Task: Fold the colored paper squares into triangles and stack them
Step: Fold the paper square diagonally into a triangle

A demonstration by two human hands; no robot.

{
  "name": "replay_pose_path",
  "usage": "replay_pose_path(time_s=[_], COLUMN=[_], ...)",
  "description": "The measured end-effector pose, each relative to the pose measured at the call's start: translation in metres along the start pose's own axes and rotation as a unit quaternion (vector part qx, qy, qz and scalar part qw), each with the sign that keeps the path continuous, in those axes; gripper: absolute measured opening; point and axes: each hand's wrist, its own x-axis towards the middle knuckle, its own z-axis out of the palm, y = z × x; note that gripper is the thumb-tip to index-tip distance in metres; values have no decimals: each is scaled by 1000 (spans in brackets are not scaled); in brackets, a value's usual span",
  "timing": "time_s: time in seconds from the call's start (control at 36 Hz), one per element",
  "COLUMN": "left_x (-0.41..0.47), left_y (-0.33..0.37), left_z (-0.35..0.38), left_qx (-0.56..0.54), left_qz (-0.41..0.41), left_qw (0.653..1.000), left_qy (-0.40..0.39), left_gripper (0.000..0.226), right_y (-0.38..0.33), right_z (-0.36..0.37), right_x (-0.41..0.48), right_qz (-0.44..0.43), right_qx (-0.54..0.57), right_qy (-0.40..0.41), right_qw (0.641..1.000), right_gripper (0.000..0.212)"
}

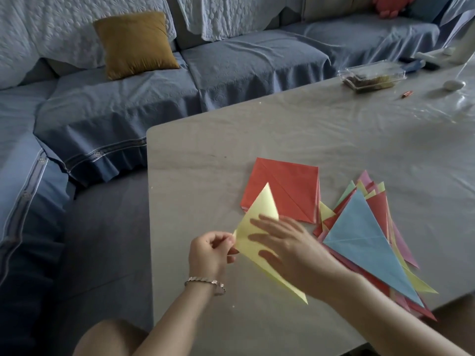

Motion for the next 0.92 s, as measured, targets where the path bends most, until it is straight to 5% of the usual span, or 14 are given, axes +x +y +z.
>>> replay_pose_path(time_s=[0.19,0.36,0.56,0.92], left_x=[10,13,13,12], left_y=[-32,-33,-36,-36], left_z=[7,5,4,4], left_qx=[58,95,117,114], left_qz=[-31,-8,9,8], left_qw=[998,995,993,993], left_qy=[5,-13,-10,-12], left_gripper=[18,18,24,26], right_y=[4,23,38,64], right_z=[48,47,51,50], right_x=[-37,-39,-2,63], right_qz=[76,114,141,180], right_qx=[-29,-112,-126,-102], right_qy=[-167,-133,-90,-158], right_qw=[983,978,978,966], right_gripper=[45,55,34,46])
